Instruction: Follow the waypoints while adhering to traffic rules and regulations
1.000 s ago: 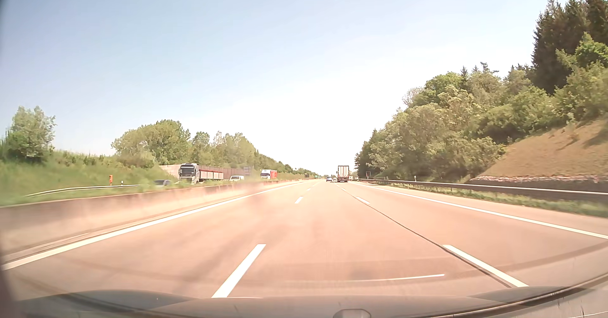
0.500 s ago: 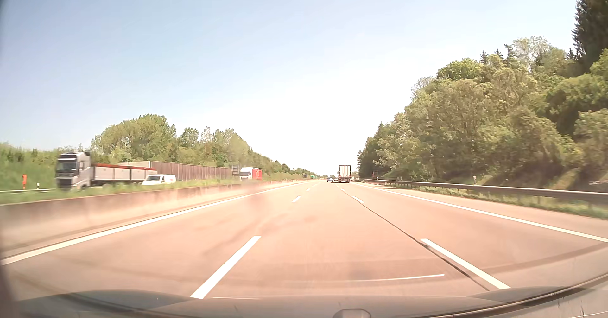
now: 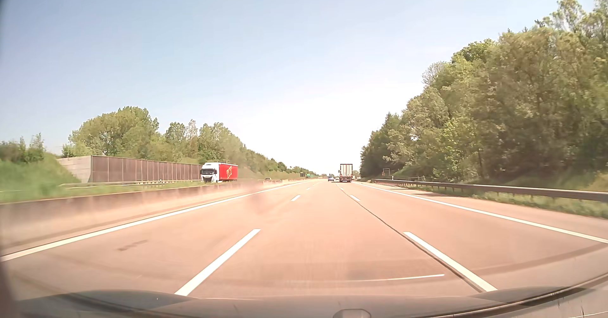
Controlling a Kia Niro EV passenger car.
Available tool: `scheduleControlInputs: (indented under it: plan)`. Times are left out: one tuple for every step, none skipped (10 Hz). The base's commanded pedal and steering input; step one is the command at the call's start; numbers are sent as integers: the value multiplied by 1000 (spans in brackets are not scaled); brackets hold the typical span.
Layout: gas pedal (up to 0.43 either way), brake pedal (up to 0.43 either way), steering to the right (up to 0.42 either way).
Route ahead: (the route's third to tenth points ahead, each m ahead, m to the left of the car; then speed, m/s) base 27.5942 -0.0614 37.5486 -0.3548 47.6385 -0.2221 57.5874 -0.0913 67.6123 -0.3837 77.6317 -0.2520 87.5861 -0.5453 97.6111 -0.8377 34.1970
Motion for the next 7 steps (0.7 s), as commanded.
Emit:
scheduleControlInputs:
  plan:
    - [157,0,0]
    - [157,0,0]
    - [157,0,0]
    - [157,0,0]
    - [157,0,0]
    - [157,0,0]
    - [157,0,0]
